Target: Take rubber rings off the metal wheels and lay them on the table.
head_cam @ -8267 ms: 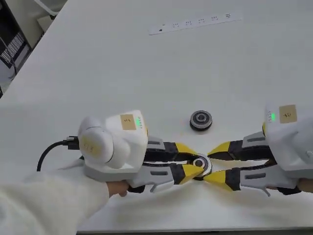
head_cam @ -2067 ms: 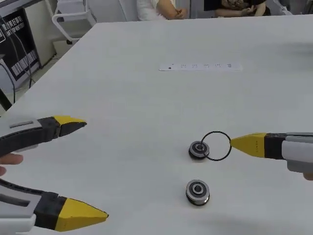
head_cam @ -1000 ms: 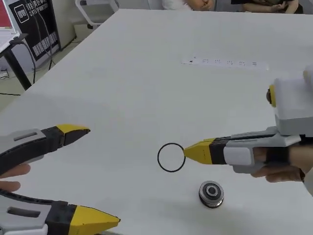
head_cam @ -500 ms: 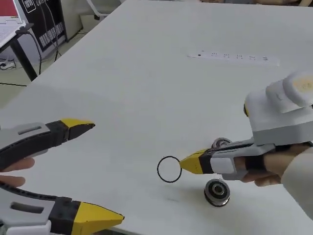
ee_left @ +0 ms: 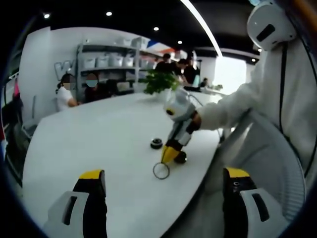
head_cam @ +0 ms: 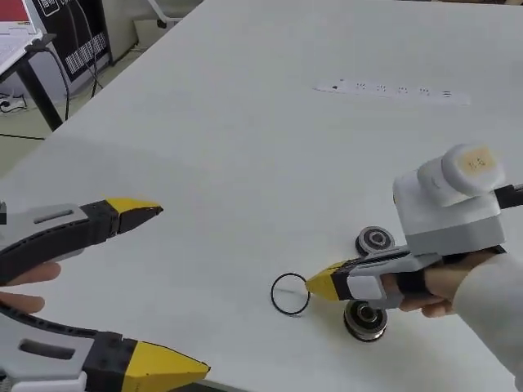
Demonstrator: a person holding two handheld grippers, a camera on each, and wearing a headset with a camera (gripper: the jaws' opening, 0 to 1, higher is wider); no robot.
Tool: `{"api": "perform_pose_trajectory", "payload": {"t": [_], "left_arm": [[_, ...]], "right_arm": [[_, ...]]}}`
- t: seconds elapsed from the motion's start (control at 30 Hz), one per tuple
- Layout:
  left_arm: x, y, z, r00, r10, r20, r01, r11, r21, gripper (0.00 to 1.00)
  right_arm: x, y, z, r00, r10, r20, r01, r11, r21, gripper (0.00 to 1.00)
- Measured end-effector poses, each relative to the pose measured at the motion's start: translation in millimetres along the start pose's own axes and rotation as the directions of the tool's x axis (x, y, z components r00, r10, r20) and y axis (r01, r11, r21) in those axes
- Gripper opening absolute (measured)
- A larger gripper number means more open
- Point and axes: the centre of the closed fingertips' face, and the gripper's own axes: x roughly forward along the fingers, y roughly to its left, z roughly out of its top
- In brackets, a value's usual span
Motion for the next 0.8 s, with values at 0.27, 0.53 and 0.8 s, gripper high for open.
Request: {"api": "perform_pose_trajectory", "payload": {"t": [0.27, 0.53, 0.8], "left_arm": [[-0.6, 1.7, -0.1, 0.9998, 0.016, -0.008, -0.016, 1.0, 0.02, 1.0], [-0.9, 2.2, 0.2, 0.9998, 0.02, -0.008, -0.02, 1.0, 0.02, 1.0], [0.2, 0.4, -2.0, 0.9997, 0.011, -0.023, -0.01, 1.0, 0.025, 1.0]], "right_arm": [[1.7, -5.0, -3.1, 0.9995, -0.03, -0.012, 0.03, 0.999, -0.045, 0.0], [-0.9, -13.1, -2.1, 0.9966, -0.082, -0.011, 0.08, 0.991, -0.105, 0.12], [-20.6, -7.7, 18.0, 0.9944, -0.067, 0.082, 0.074, 0.993, -0.093, 0.17]]}}
